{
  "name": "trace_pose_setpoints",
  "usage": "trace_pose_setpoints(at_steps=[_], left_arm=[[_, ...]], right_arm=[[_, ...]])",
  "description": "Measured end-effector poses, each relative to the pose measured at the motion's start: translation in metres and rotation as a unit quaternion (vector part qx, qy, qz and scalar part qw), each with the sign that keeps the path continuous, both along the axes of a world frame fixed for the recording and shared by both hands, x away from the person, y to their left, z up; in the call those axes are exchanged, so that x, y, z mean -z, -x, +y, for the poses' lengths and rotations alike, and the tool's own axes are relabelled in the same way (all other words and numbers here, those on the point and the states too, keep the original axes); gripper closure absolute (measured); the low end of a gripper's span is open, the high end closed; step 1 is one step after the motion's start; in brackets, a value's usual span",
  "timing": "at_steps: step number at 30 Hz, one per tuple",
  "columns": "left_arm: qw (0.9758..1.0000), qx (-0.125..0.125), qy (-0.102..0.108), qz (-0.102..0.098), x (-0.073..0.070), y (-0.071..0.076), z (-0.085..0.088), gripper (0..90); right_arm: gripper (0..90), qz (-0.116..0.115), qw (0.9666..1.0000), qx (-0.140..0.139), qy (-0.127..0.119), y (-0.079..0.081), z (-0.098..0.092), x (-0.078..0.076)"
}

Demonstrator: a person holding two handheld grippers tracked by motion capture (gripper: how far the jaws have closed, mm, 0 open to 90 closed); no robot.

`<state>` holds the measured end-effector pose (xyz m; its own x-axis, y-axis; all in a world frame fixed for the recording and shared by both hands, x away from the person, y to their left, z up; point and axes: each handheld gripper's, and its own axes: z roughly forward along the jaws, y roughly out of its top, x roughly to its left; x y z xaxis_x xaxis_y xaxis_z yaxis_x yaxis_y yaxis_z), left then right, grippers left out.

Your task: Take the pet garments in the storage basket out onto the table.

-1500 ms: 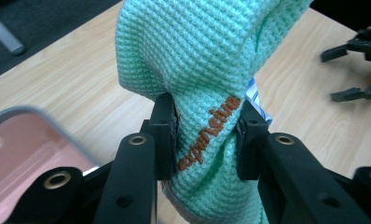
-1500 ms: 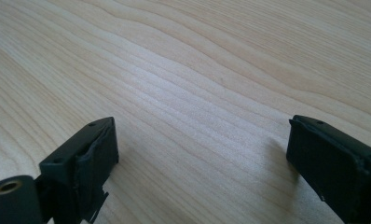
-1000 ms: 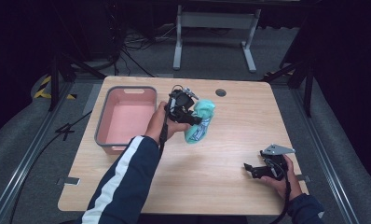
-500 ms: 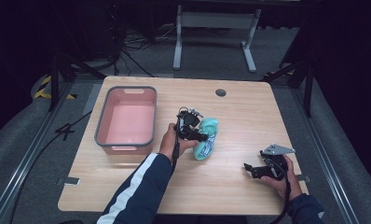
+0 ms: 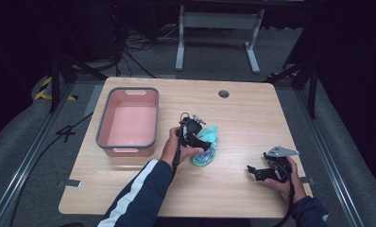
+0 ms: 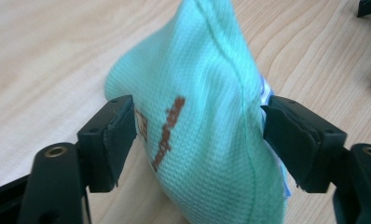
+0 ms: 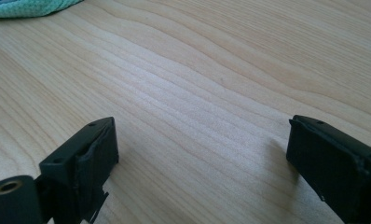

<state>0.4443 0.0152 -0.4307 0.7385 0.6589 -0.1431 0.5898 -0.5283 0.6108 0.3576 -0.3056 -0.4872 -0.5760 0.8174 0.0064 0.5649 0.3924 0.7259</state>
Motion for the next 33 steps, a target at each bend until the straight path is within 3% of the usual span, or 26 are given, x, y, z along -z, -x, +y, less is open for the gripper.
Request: trace_pose_setpoints(at_steps=[7, 15, 18, 33], left_arm=[[0.9996, 0.012, 0.007, -0.025, -0.025, 0.007, 0.006, 21.1], [0.9983, 0.030, -0.006, -0.050, -0.041, 0.011, 0.017, 23.2], [0.9982, 0.034, -0.006, -0.049, -0.045, 0.013, 0.020, 23.4], [0.9906, 0.080, -0.045, -0.102, -0.072, 0.039, 0.058, 24.2]], right_arm=[[9.3, 0.000, 1.0000, -0.001, 0.001, 0.000, 0.000, 0.000], [9.2, 0.000, 1.0000, -0.001, 0.002, 0.000, 0.000, 0.000], [9.3, 0.000, 1.0000, 0.000, 0.000, 0.000, 0.000, 0.000], [9.3, 0.000, 1.0000, -0.001, 0.001, 0.000, 0.000, 0.000]])
